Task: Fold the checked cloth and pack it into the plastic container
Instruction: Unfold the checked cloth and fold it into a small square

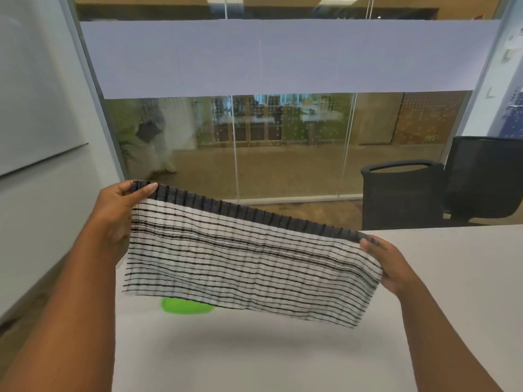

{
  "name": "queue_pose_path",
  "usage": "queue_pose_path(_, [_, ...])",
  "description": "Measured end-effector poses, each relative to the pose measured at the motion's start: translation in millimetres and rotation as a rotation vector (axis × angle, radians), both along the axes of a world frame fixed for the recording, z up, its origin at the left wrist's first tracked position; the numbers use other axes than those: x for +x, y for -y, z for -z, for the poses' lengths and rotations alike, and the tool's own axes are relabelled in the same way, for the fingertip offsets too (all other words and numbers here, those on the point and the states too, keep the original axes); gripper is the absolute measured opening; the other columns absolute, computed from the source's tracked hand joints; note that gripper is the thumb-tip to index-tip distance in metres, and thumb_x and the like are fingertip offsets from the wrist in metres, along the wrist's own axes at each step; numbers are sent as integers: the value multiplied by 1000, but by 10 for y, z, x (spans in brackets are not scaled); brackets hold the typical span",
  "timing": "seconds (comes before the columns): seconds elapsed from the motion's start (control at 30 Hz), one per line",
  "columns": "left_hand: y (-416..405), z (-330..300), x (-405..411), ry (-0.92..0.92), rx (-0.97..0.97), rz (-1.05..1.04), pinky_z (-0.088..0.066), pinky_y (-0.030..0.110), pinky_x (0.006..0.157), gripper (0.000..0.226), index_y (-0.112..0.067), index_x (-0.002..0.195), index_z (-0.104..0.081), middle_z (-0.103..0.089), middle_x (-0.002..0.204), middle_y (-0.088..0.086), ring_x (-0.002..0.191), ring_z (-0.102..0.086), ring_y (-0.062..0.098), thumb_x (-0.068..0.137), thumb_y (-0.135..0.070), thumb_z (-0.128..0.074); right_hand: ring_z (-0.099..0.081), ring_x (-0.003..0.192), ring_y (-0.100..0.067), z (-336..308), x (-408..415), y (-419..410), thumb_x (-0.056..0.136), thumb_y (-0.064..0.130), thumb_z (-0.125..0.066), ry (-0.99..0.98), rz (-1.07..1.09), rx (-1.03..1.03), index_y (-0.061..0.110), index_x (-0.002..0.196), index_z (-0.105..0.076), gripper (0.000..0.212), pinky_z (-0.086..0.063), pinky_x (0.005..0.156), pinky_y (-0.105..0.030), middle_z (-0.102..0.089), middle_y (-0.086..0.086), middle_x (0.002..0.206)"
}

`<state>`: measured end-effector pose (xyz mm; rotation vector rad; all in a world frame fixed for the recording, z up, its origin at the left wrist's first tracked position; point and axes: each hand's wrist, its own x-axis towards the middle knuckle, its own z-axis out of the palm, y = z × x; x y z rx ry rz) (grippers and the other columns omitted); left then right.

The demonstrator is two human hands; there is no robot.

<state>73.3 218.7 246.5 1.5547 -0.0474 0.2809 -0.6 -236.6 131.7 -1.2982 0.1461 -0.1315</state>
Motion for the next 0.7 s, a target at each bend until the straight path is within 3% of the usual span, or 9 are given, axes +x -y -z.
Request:
queue_pose_path(0.17, [-123, 118, 75, -104, -4, -11, -54, 18, 41, 4, -15, 85, -66, -74, 55, -9, 47, -68, 6, 82, -18, -66, -70, 77, -18, -28, 10, 143, 94, 11, -44, 37, -25, 187, 14, 97, -61, 17, -61, 66, -28, -70, -7, 87])
queue_pose_path(0.3, [-81, 258, 123, -232, 2, -28, -53, 18, 39, 4, -11, 82, -66, -71, 48, -6, 41, -65, 6, 81, -14, -67, -67, 86, -23, -33, 79, 159, 90, 10, -54, -60, 130, 185, 14, 101, -62, 14, -62, 62, -28, -68, -10, 96])
queue_pose_path(0.4, [40, 358, 121, -312, 115, -80, -59, 25, 51, 11, 0, 87, -66, -70, 51, 6, 46, -66, 19, 80, -9, -68, -65, 76, -25, -24, 166, 37, 83, 5, -65, -173, 368, -6, 4, 104, -65, 21, -60, 54, -25, -67, -12, 89])
queue_pose_path(0.47, [167, 398, 116, -309, 171, -106, -55, 34, 61, 22, 6, 98, -65, -67, 69, 15, 59, -62, 26, 80, -6, -68, -63, 76, -27, 1, 222, -85, 80, 3, -69, -192, 534, -142, 0, 101, -67, 22, -58, 67, -31, -68, -17, 93])
queue_pose_path(0.53, [327, 400, 88, -295, 246, -91, -51, 33, 61, 13, 1, 92, -67, -65, 83, 19, 68, -60, 27, 81, -5, -66, -60, 83, -24, -18, 234, -239, 79, 7, -71, -193, 657, -343, 3, 96, -69, 17, -51, 81, -32, -69, -19, 102])
queue_pose_path(0.57, [418, 393, 74, -293, 277, -75, -51, 34, 63, 3, -3, 84, -66, -64, 88, 19, 71, -59, 27, 82, -5, -65, -58, 83, -22, -47, 222, -317, 79, 9, -70, -190, 690, -434, 5, 94, -70, 15, -46, 80, -29, -70, -17, 102])
queue_pose_path(0.63, [590, 377, 48, -300, 339, -23, -52, 38, 68, 9, -10, 77, -62, -62, 87, 18, 76, -59, 28, 84, -5, -62, -56, 78, -19, -119, 191, -474, 80, 10, -69, -163, 716, -506, 7, 92, -69, 13, -41, 72, -22, -70, -14, 97])
queue_pose_path(0.7, [771, 352, 0, -309, 393, 64, -51, 37, 64, 12, -12, 77, -57, -59, 80, 15, 70, -57, 26, 86, -5, -59, -54, 68, -16, -199, 159, -633, 79, 10, -69, -123, 700, -530, 7, 91, -67, 13, -42, 58, -19, -67, -11, 84])
